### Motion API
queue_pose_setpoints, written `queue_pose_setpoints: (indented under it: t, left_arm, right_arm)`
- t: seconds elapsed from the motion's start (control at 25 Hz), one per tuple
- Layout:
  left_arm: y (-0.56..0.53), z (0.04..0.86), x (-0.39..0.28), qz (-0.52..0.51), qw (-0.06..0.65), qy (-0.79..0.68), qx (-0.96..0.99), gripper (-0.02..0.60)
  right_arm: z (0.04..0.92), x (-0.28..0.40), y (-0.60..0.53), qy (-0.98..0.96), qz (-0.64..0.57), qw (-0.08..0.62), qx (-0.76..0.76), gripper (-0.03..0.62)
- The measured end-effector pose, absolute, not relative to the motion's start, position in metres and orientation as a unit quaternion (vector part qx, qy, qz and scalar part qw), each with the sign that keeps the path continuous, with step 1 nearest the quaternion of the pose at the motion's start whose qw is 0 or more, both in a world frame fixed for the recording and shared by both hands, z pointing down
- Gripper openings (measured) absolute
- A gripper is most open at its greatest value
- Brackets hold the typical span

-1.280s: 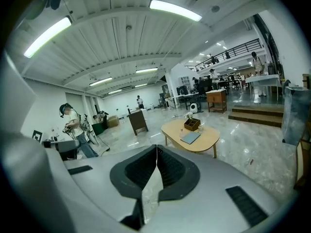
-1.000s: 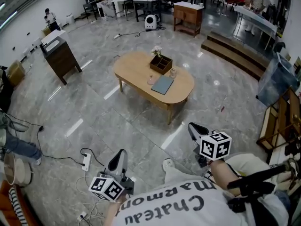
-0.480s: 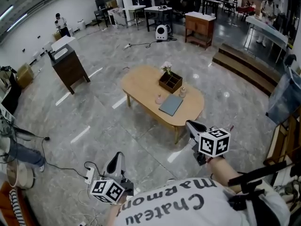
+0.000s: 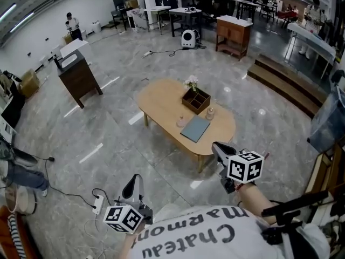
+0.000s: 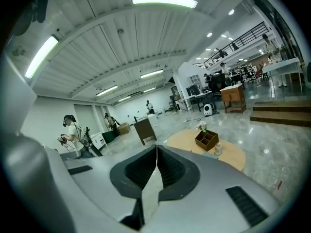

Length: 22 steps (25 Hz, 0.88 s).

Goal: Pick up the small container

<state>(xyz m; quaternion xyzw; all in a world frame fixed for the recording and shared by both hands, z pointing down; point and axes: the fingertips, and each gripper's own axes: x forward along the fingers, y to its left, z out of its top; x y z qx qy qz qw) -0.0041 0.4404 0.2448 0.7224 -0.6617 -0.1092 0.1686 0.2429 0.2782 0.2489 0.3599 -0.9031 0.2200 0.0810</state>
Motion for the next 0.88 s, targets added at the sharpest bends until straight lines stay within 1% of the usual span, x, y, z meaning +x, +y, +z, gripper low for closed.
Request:
queue_pose_setpoints:
  t: [0.24,0.6,0.88]
  left_arm:
    - [0.423,0.263,0.0,-0.097,0.201,-0.65,0.727,0.014]
    - [0.343,0.276,0.0,-0.085,0.223,-0.615,0.752,0.014]
    - [0.267,0.273,-0.034,-0.086,0.218,-0.602,0.763,0.014]
  right_arm:
    - [0.28,0.249,0.264,-0.889,0.252,0.103,0.368,0.014]
    - [0.305,0.245,0.218,-0.872,0.274,0.123,0.386,0.014]
    - [0.318,0.217,0.161,-0.857,0.302,0.126,0.399,0.014]
